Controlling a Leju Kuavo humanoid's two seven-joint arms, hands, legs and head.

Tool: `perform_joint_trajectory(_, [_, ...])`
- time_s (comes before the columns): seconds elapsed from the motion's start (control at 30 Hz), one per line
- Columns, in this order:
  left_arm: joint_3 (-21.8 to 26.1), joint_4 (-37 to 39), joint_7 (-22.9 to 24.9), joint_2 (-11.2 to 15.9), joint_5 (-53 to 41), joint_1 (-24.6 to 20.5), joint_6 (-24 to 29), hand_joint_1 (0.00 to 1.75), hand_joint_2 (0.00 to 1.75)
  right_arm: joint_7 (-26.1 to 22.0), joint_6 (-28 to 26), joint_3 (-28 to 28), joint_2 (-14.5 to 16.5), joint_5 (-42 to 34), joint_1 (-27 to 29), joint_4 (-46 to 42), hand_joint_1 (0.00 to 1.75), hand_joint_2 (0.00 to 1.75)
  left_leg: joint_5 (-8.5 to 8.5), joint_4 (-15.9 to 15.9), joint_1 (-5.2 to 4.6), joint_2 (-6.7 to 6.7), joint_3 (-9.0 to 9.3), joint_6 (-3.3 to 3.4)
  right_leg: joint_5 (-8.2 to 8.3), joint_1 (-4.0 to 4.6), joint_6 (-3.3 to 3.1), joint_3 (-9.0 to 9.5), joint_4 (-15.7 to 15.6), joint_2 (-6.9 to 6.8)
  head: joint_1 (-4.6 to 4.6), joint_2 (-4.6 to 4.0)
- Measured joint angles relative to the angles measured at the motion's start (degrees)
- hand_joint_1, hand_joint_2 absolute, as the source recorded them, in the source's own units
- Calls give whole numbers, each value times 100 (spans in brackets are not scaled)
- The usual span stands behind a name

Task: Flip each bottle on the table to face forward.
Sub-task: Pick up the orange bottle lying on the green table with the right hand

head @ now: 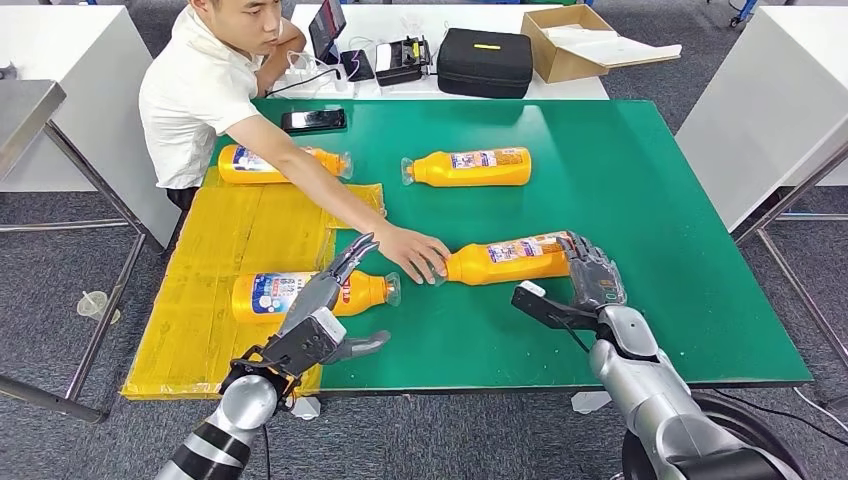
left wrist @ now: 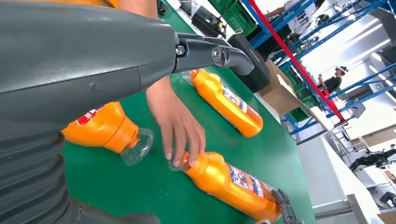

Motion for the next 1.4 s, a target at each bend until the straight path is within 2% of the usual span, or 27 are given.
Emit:
perform_joint_trajectory(0.27, [2,-1,-3,-8,-71,54,58,0,175,761,-596,663,-74,1263,69,-426,0,175,1,0,-2,0,-13,1,2,-1,1,-9,1,0,-1,0])
perform_joint_trajectory(0.43, [2,-1,-4,-22,-123,117,87,0,175,980,-697,880,-84,1428,186,-733,0,175,1,0,-1,-1,-31,1,2,-1,2,-25,3,-1,-1,0])
perform_joint_trajectory(0.63, [3,-3,-4,-25,-126,134,96,0,175,952,-697,968,-87,1366,274,-898,0,175,1,0,-1,-1,-44,1,1,-1,2,-38,3,-1,0,0])
perform_joint_trajectory(0.9, [2,-7,-4,-24,-126,182,96,0,175,539,-539,958,-85,797,346,-920,0,175,0,0,-1,-1,-46,1,1,-1,2,-41,2,-1,-1,0])
perform_joint_trajectory(1.17, [2,-7,-4,-25,-126,197,95,0,175,429,-386,885,-85,576,326,-872,0,175,0,0,-1,-1,-45,1,1,-1,2,-40,2,-1,-1,0])
perform_joint_trajectory(1.2, [2,-7,-4,-25,-126,197,95,0,175,410,-306,861,-84,496,310,-835,12,175,0,0,-1,0,-45,1,1,-1,2,-40,2,-1,-1,0])
perform_joint_trajectory(1.3, [2,-7,-4,-23,-123,198,95,0,175,363,18,782,-85,267,223,-669,143,175,0,0,-1,0,-42,1,1,-1,2,-39,1,-1,-1,0])
perform_joint_trajectory(1.33, [1,-7,-4,-23,-121,200,95,0,175,367,143,760,-86,201,185,-602,174,175,0,0,-1,0,-39,1,1,-1,2,-37,1,-1,-1,0])
perform_joint_trajectory(1.4, [1,-7,-4,-23,-115,204,96,0,175,434,382,712,-89,97,114,-462,175,175,1,0,-1,0,-34,2,1,-1,1,-33,1,-1,-1,0])
